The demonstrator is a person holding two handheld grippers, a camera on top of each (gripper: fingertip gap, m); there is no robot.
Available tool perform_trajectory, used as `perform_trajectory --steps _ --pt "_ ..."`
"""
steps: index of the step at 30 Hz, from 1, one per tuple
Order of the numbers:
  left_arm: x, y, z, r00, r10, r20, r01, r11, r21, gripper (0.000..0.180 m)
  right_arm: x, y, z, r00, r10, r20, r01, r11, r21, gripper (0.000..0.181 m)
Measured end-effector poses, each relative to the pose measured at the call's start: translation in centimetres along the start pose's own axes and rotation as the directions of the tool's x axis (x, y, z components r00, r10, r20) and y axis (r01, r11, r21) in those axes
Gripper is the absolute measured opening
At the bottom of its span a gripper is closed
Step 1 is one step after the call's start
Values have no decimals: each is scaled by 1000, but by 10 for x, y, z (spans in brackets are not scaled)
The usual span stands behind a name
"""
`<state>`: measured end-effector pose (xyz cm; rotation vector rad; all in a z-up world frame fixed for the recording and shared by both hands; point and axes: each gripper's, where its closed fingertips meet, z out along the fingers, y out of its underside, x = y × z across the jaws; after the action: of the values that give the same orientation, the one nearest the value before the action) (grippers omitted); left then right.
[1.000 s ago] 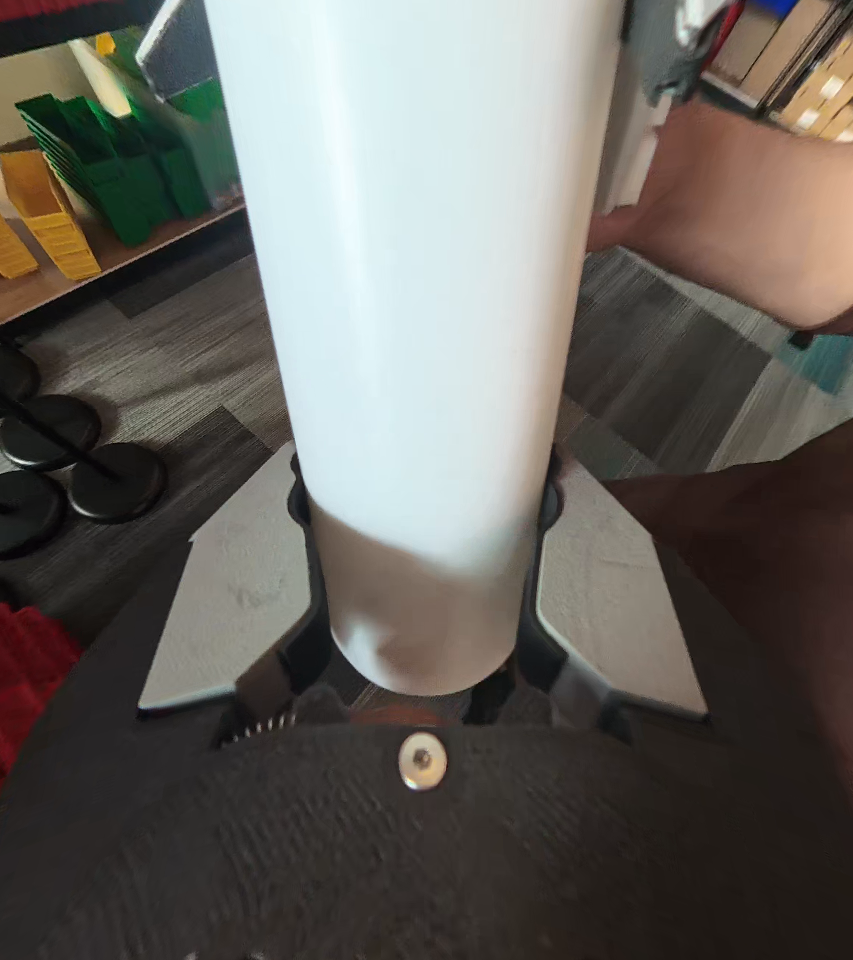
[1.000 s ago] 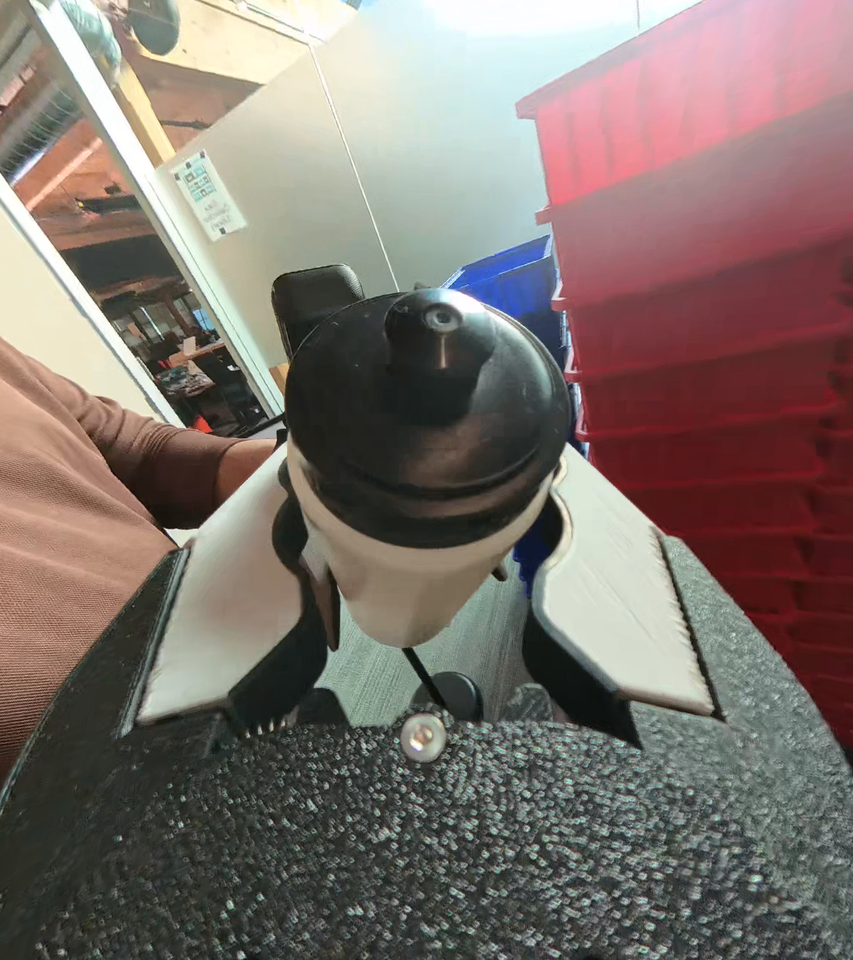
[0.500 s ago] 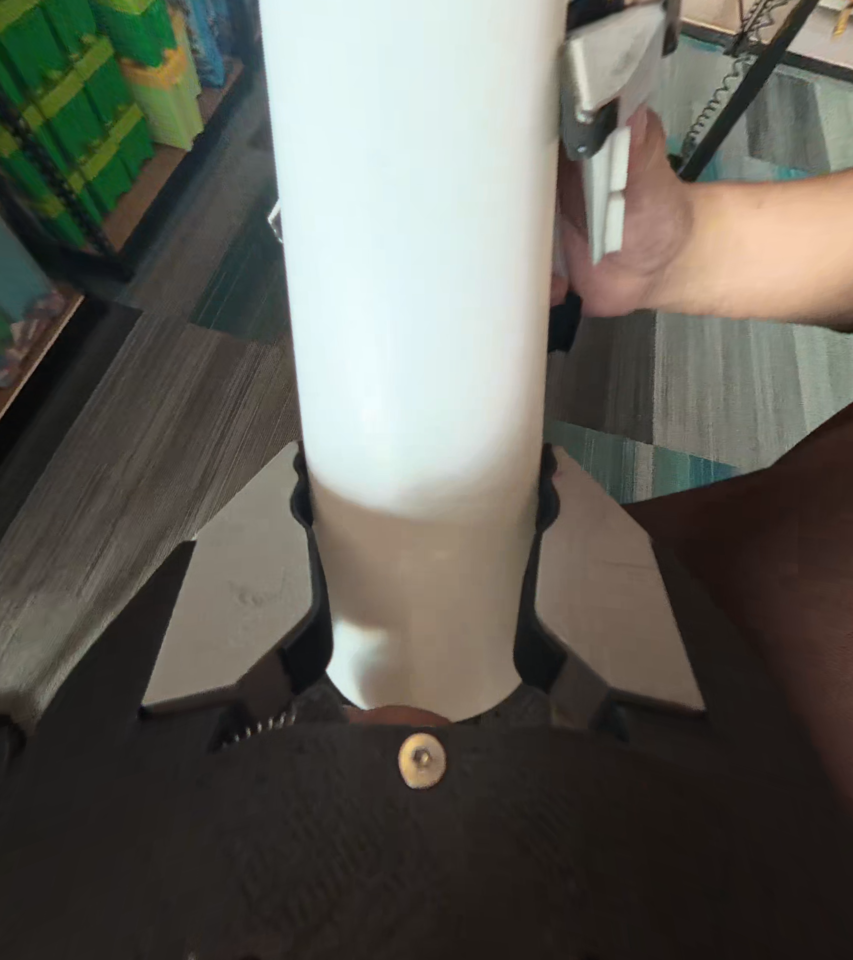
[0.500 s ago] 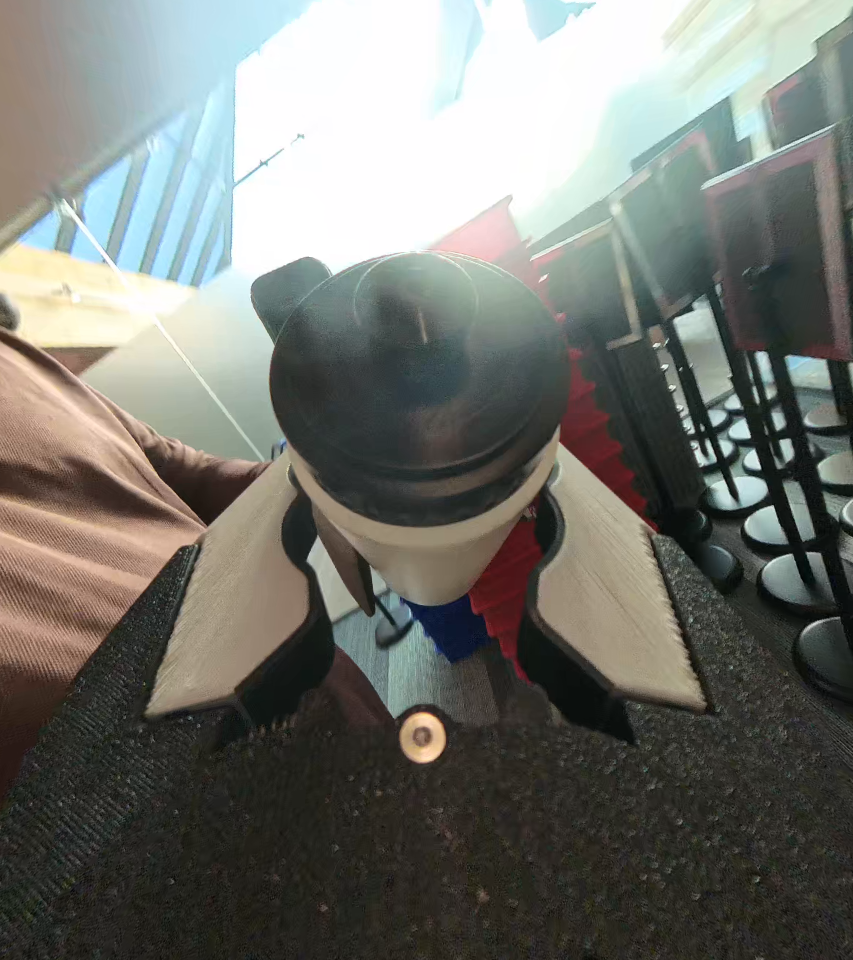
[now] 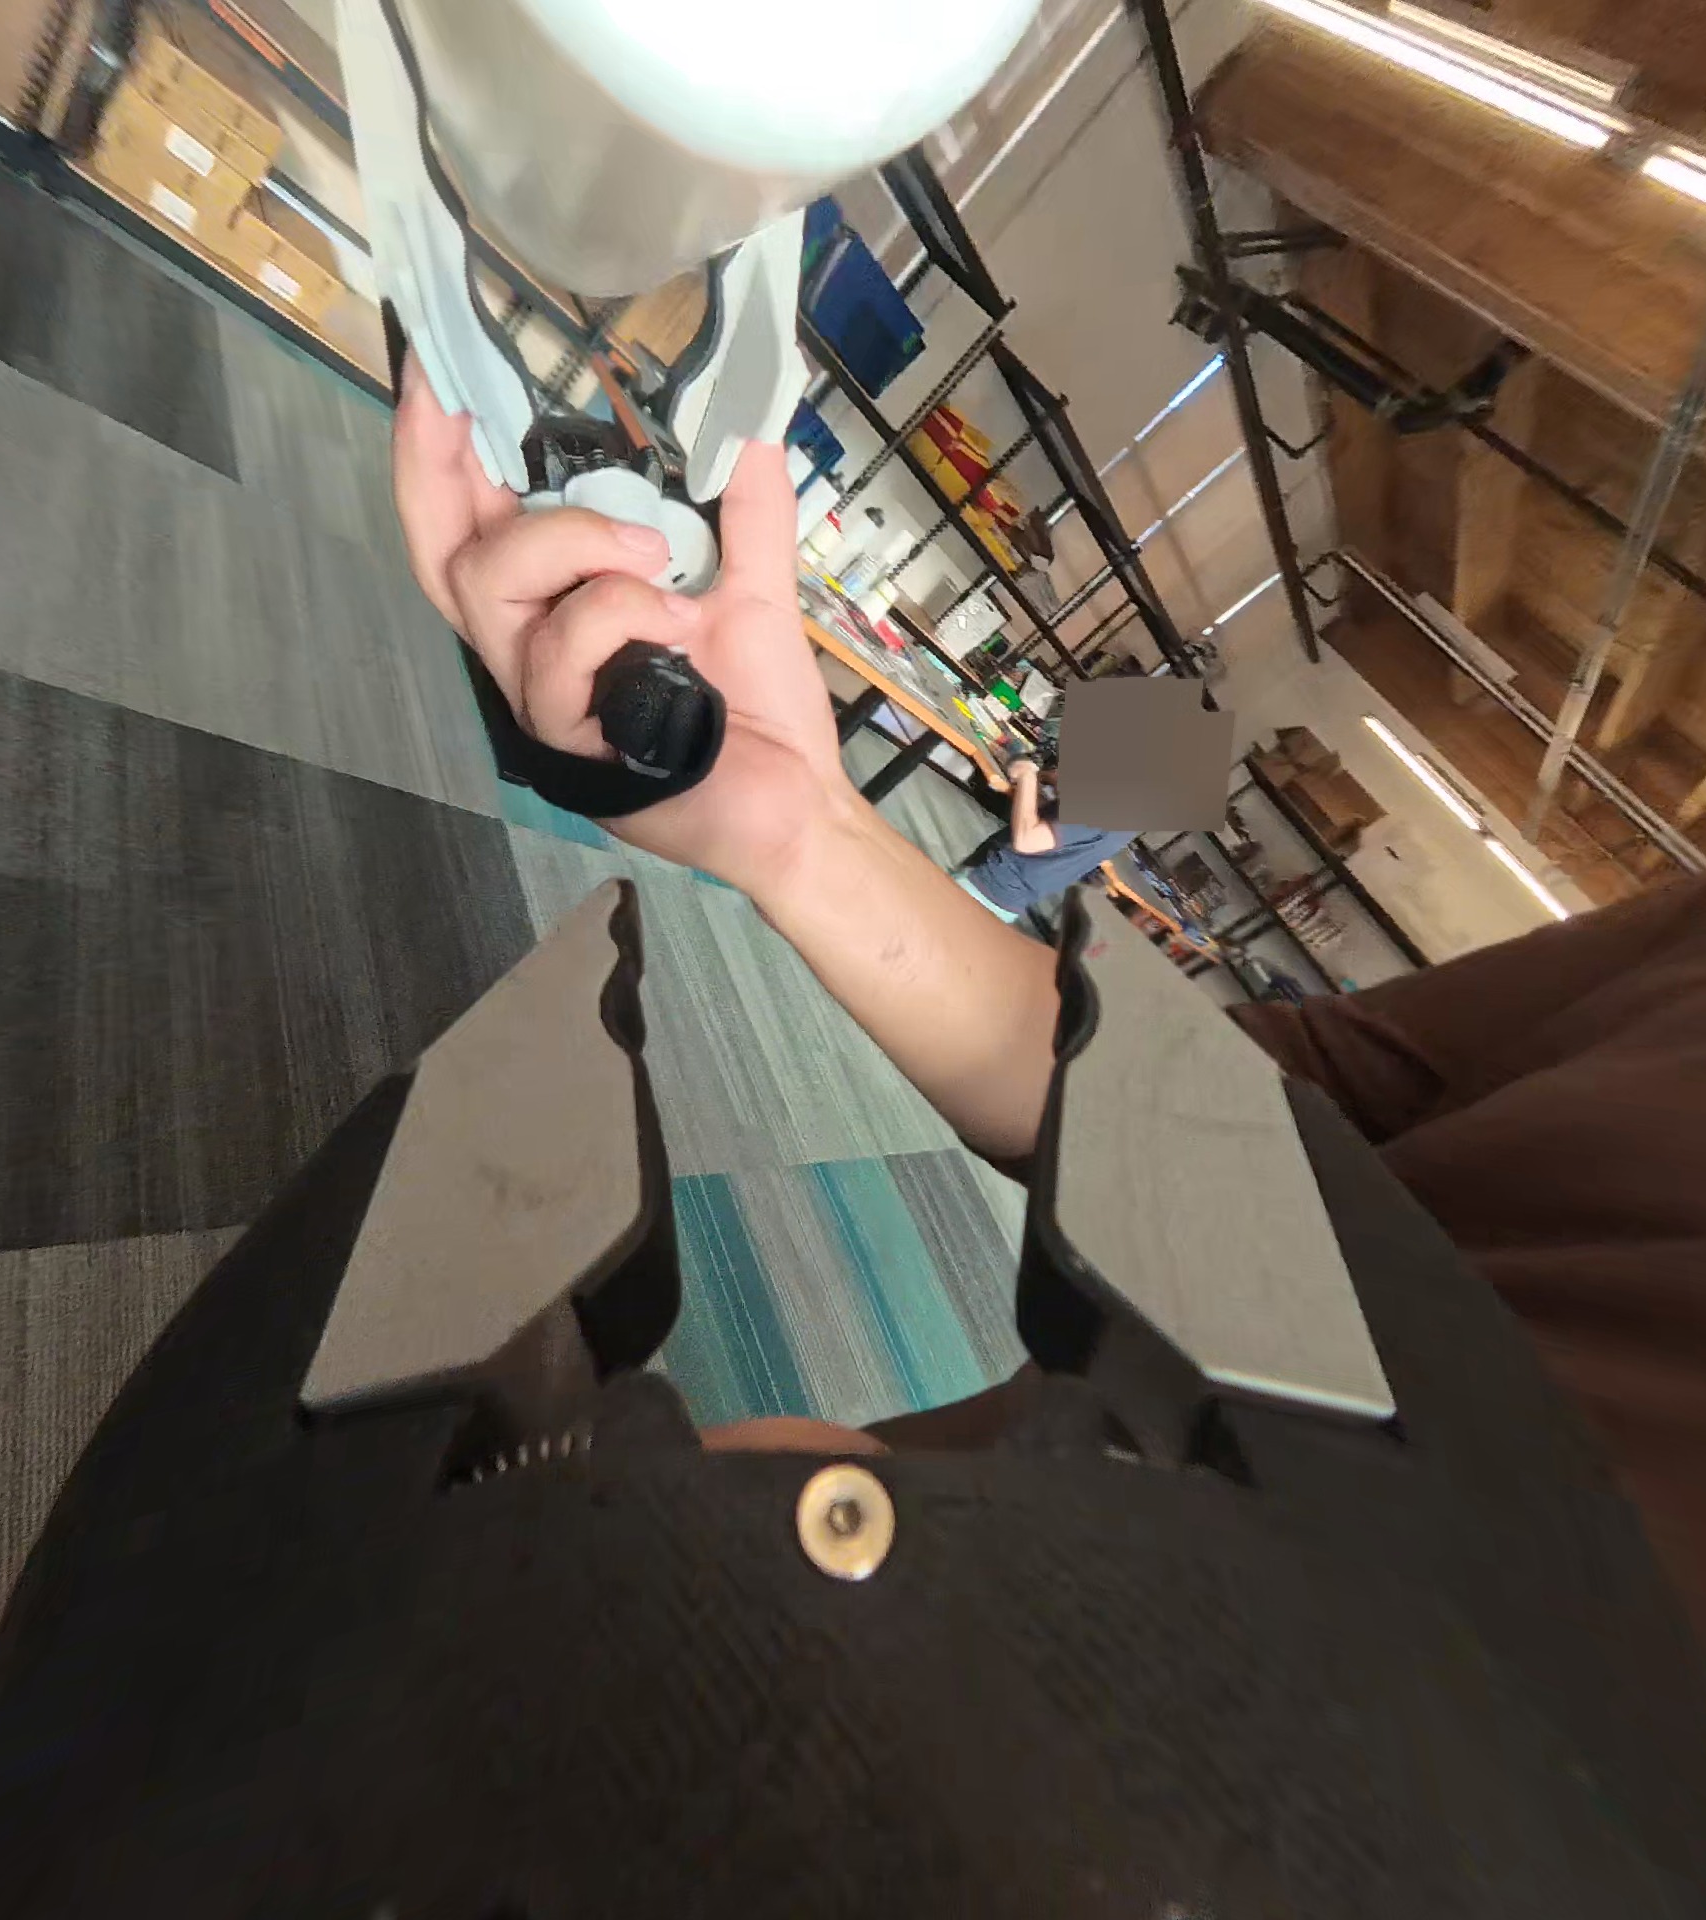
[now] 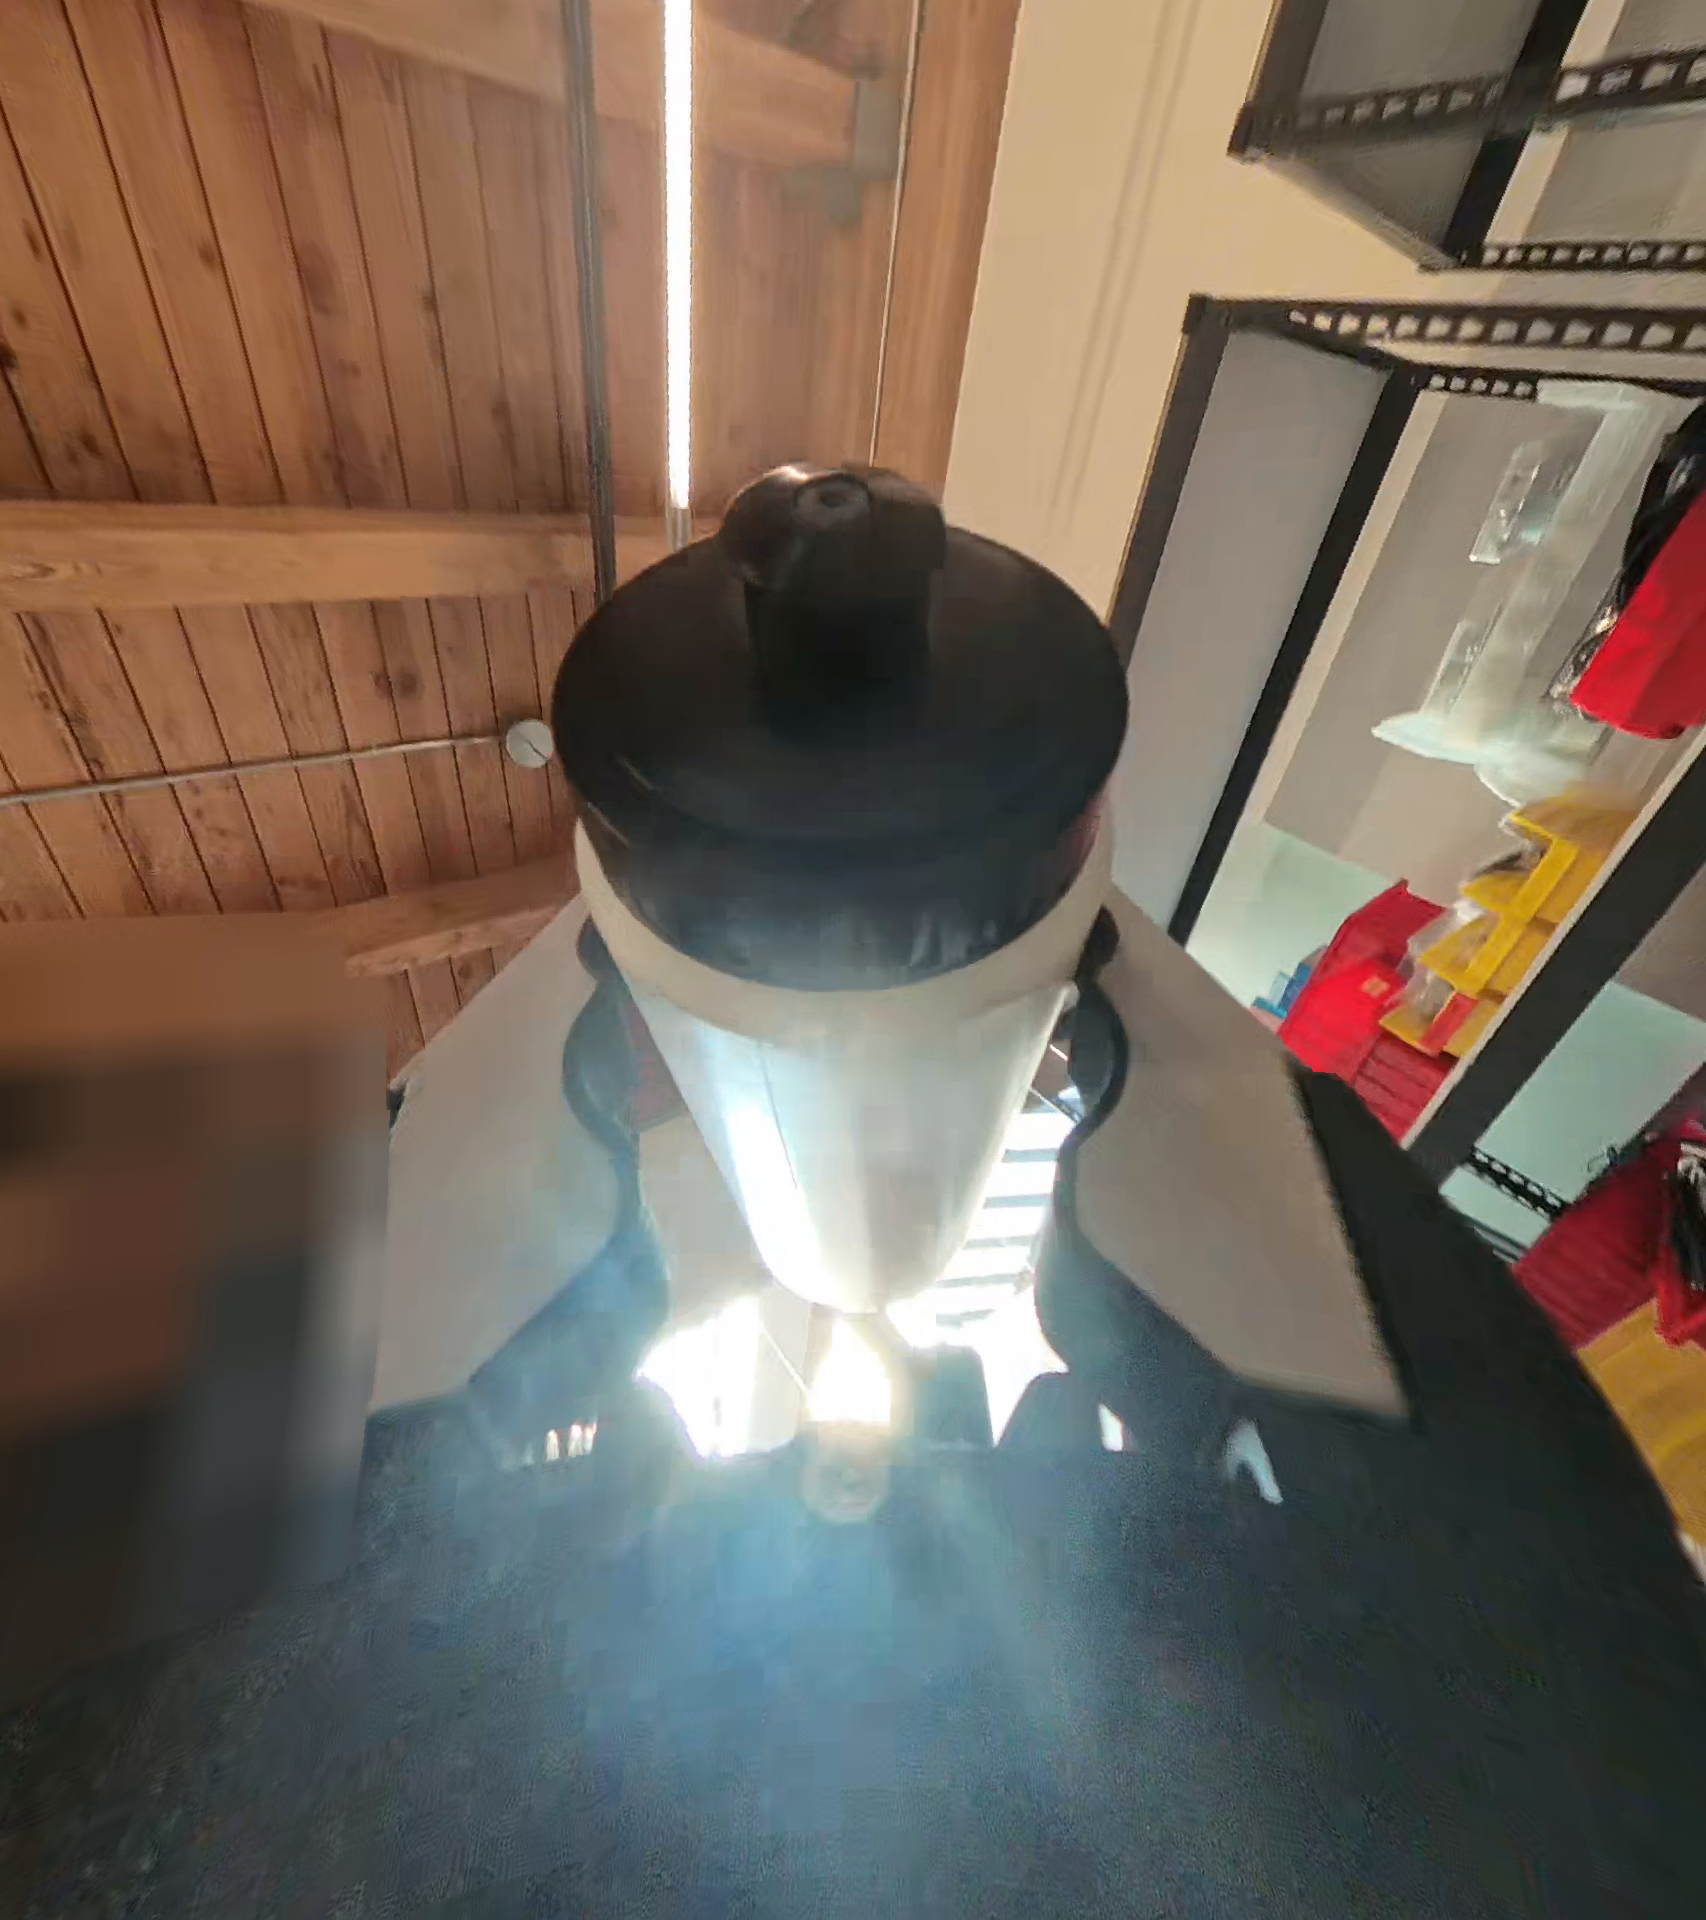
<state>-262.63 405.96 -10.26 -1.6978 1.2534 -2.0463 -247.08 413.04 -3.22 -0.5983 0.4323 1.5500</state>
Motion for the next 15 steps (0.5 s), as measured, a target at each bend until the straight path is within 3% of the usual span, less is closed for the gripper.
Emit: perform_trajectory --steps 3,8,9,10,12,13,14,15 --pt "-54 -60 24 996 -10 -85 7 1000 -24 76 29 -32 26 999 -3 51 1 999 40 85" --pt "-119 -118 47 922 -241 -302 152 945 -290 87 59 -76 93 982 -189 28 189 982 -20 85" --pt "-115 -128 45 846 -342 -410 200 915 -351 85 63 -89 105 968 -253 9 253 967 -39 85" --pt "-104 -144 37 704 -456 -544 251 877 -410 85 66 -101 115 946 -324 -8 323 944 -59 85" --pt "-94 -195 -3 273 -577 -770 275 814 -512 69 66 -119 135 889 -458 7 455 880 -135 85" --pt "-105 -216 -18 138 -560 -817 247 818 -519 61 66 -124 145 868 -495 31 492 851 -183 85" --pt "-121 -231 -26 85 -525 -847 200 842 -502 63 67 -127 155 854 -516 64 516 827 -225 83" --pt "-140 -242 -24 104 -496 -862 157 864 -479 69 69 -131 164 845 -526 101 532 806 -258 85"
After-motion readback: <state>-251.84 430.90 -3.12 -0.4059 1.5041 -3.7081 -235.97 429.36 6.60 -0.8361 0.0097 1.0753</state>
